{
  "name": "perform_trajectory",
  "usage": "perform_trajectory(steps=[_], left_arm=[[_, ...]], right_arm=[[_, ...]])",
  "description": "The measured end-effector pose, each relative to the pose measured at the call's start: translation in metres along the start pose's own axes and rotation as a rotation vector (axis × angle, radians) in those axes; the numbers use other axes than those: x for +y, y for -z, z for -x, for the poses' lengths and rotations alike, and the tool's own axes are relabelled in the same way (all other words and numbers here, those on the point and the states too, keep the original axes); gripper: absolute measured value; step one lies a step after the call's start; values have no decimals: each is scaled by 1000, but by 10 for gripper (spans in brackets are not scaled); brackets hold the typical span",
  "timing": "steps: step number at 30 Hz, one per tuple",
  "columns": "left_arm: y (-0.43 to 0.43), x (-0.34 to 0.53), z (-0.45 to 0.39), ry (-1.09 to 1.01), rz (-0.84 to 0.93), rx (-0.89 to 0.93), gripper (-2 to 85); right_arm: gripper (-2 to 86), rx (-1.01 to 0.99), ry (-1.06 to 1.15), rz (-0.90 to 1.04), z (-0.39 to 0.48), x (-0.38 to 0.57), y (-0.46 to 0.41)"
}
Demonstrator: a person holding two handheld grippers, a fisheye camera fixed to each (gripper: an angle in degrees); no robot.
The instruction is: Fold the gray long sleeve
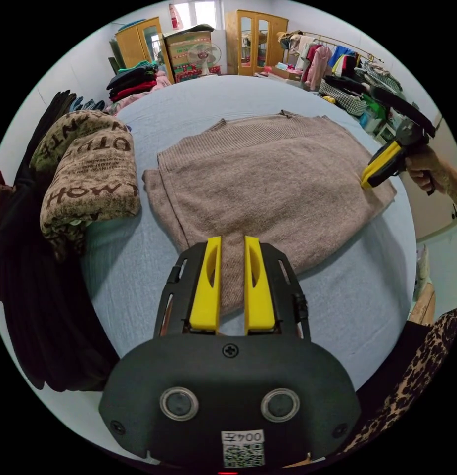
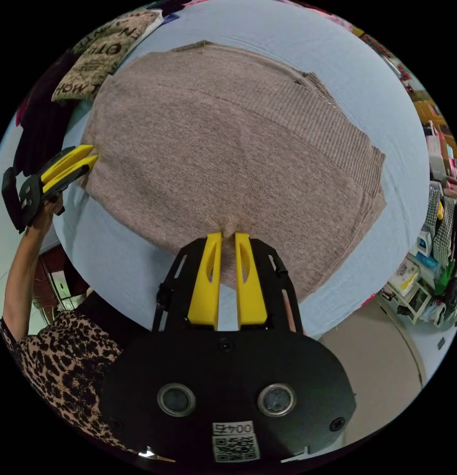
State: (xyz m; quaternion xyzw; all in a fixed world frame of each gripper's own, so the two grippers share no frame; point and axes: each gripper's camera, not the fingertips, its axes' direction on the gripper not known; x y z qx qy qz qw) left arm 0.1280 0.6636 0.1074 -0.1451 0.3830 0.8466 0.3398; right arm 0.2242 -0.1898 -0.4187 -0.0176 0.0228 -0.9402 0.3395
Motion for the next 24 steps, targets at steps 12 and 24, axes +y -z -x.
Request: perform_trajectory(steps=[12,24], left_arm=[[-32,5,-17,3,42,-11,78],[-59,20,-36,18,34,0,78]], right_arm=[[42,-222,-58,-340,-88,109,-69],[85,-590,-358,-536,-242,236,-192]])
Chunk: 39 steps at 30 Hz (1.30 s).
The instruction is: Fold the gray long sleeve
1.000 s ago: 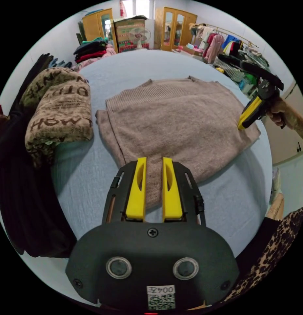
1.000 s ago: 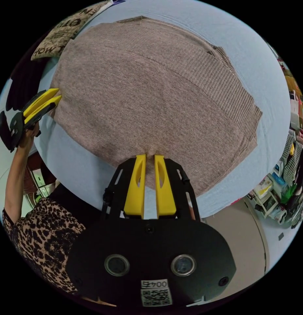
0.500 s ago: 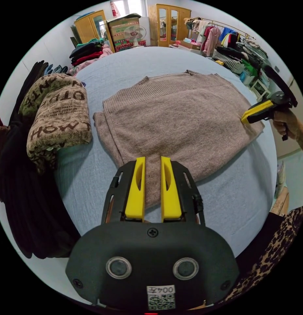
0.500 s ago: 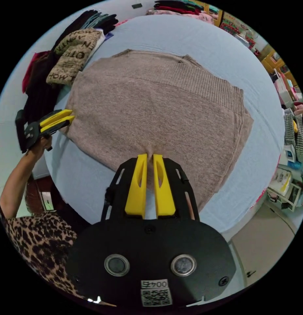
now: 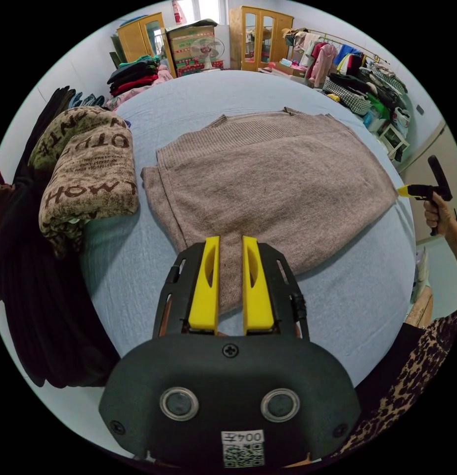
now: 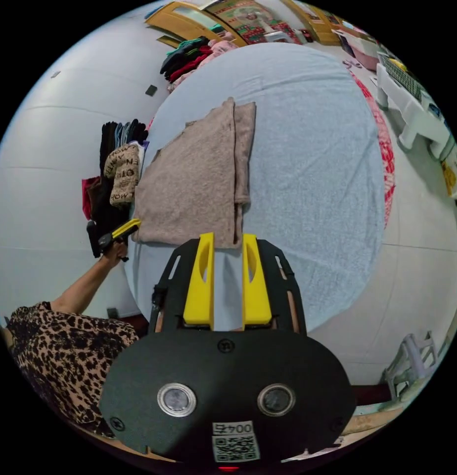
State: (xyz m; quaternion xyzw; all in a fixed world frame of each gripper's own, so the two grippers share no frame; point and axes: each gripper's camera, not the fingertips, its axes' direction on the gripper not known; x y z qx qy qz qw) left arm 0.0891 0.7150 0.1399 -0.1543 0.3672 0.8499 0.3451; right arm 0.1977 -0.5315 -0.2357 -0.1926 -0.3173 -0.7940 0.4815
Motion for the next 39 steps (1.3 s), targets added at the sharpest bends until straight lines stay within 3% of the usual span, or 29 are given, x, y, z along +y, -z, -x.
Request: perform_trajectory(steps=[6,11,15,25,29,34,39], left_arm=[[-11,11,-12,15,-17,5,77],[-12,15,-21,40,25,18,75],[12,22,-58,-41,-74,13,84],[10,-5,-314,-583,-183,132,106],[-7,-24,-397,-723,-189,18,100],[-30,-49,-424,-680,-123,-32,40],[-5,-54,-408,-544,-151,66,23]], right_arm=[[21,10,-34,47,-49,-1,-14],[78,-71,-101,52,-94,3,-6],[88,-191,-174,30,-128,7,-5],[37,-387,-242,-48,-186,-13,-6],[36,-437,-212,-41,-194,-26,5],[62,-475,-175,-12,-208,-47,21],[138,-496,-221,-5,-244,-81,34]])
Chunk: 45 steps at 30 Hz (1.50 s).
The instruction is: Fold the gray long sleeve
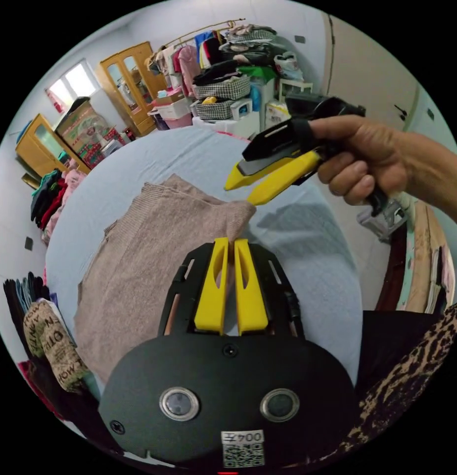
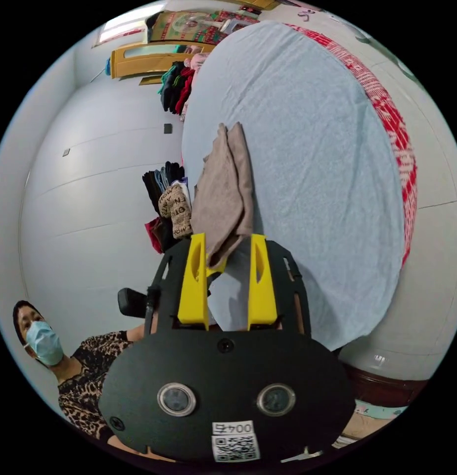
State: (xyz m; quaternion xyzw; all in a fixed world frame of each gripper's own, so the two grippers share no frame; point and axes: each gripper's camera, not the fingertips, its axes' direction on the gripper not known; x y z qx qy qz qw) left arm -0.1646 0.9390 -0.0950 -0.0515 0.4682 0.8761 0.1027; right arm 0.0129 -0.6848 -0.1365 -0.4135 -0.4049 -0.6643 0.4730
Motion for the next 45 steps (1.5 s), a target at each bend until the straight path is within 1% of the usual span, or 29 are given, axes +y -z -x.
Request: perform_trajectory(steps=[2,6,10,13,16,19,21,24,26,27,31,35,36,38,41,45], left_arm=[[12,4,6,32,-15,15,20],[31,8,18,69,-30,42,18],[56,18,31,106,-51,61,18],[71,27,40,136,-54,91,17],[86,34,46,150,-47,131,17],[109,42,46,145,-72,226,16],[125,47,43,139,-97,292,15],[151,62,50,204,-134,408,15],[171,85,79,315,-169,514,15],[176,92,89,341,-179,533,15],[220,152,174,557,-272,586,17],[256,232,261,771,-367,613,20],[259,244,272,802,-376,619,20],[262,296,316,944,-414,675,21],[253,355,361,1095,-455,781,22],[245,411,404,1219,-485,825,21]], right_arm=[[162,2,-32,37,-7,-28,-1],[162,-28,-15,119,-7,-65,-16],[124,-31,14,132,1,-98,-28],[57,-54,49,88,9,-107,-26],[42,-78,97,54,22,-94,-13],[40,-5,135,37,38,-63,9],[39,5,107,0,42,-41,28],[37,-1,23,-65,48,-7,50],[37,-11,-3,-96,65,10,50],[37,-10,0,-103,71,12,48],[37,-8,68,-128,131,13,13],[37,19,168,-86,199,2,-51],[37,33,183,-74,208,0,-62],[37,103,237,-11,243,-7,-110],[37,203,282,58,275,-14,-169],[37,313,311,125,299,-18,-231]])
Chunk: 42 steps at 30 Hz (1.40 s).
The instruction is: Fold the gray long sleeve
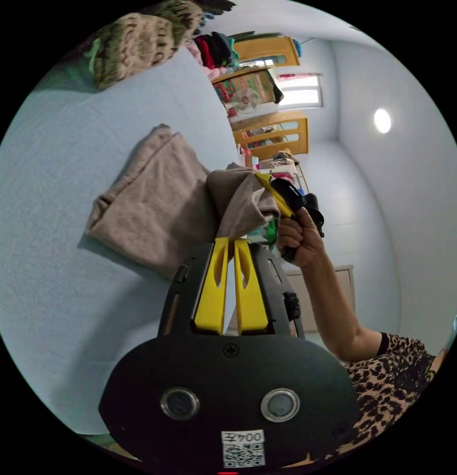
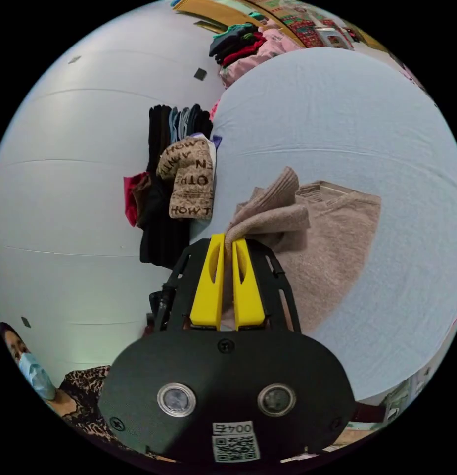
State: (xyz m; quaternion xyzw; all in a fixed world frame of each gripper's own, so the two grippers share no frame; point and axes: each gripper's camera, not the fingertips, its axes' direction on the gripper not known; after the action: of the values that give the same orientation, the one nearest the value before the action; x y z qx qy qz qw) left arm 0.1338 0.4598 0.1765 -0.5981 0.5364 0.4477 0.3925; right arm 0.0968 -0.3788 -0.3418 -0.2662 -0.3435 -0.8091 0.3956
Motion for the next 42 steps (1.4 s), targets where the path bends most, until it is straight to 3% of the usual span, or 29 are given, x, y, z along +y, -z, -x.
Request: perform_trajectory(steps=[16,24,30,36,42], left_arm=[[108,-53,79,220,-6,58,22],[155,-54,92,316,-68,57,18],[178,-63,79,268,-35,37,12],[197,-59,35,118,-39,-57,9],[200,-45,47,226,-46,-23,8]], right_arm=[[39,229,-10,135,88,4,-126],[86,283,138,119,139,33,-150],[87,372,310,32,176,100,-115],[90,448,228,9,163,206,-99],[92,584,198,-13,168,307,-125]])
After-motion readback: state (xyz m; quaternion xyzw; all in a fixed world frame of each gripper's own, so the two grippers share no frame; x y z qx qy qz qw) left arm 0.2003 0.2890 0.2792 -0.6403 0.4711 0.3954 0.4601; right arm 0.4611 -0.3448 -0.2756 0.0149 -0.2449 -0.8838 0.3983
